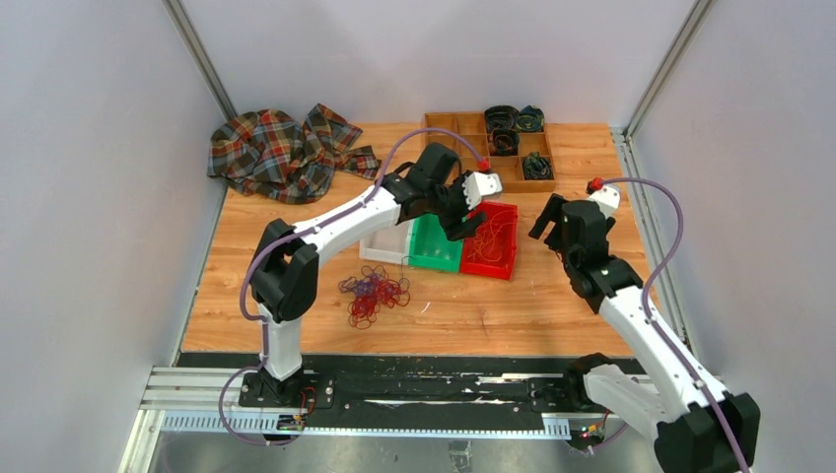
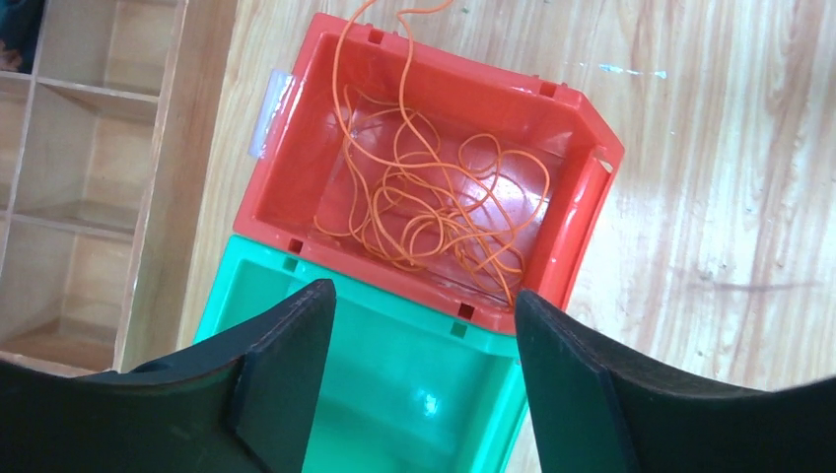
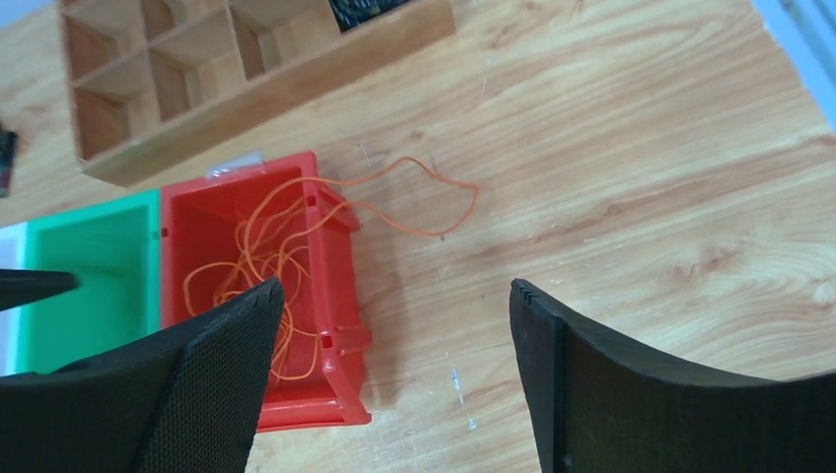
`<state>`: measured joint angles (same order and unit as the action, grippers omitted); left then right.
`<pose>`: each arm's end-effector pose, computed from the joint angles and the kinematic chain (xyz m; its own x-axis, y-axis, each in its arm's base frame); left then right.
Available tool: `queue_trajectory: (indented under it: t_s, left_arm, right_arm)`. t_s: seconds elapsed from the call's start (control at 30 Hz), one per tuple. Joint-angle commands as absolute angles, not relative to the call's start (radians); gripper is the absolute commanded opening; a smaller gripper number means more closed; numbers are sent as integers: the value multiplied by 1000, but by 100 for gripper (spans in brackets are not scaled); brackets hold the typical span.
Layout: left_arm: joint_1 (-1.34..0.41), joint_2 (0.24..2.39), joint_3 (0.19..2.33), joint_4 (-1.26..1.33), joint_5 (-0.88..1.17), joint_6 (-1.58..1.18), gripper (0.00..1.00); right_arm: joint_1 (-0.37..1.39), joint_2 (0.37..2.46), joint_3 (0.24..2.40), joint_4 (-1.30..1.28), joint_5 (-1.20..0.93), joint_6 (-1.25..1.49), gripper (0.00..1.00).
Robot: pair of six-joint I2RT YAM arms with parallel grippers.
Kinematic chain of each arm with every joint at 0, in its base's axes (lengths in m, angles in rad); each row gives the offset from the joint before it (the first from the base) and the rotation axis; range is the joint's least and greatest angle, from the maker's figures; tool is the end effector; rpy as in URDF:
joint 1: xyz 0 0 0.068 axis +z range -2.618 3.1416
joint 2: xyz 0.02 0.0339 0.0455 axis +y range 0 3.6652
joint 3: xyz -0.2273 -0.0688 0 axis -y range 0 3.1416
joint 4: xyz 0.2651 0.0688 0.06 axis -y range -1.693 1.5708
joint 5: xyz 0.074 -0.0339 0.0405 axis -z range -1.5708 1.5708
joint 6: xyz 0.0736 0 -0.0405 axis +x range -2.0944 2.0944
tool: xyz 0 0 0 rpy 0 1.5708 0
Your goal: Untangle the cables
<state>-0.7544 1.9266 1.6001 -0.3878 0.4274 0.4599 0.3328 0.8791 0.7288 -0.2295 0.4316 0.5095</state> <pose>0.3260 -0.3482 0.2060 -0.0498 0.6012 -0.7976 0.9749 0.2029 0.0920 0.2718 0.0614 0.2560 -0.2715 0.3749 -0.8864 0.2324 0.9193 0.3176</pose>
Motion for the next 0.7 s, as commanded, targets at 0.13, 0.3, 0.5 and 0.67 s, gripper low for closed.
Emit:
queue_trajectory:
  t_s: [0.13, 0.3, 0.5, 0.67]
  left_arm:
    - [-695, 1816, 1705, -520, 541, 410, 76]
    - [-648, 1754, 1732, -597, 555, 399, 76]
    - [-562, 1642, 1677, -648, 598, 378, 76]
    - [-516, 1582, 1661, -712, 578, 414, 73]
  right_arm:
    - [160, 1077, 768, -190, 225, 602, 85]
    - [110, 1203, 766, -202, 229, 710, 84]
    - [74, 1388, 798, -154, 146, 873, 78]
    - [72, 1480, 817, -105, 178, 977, 69]
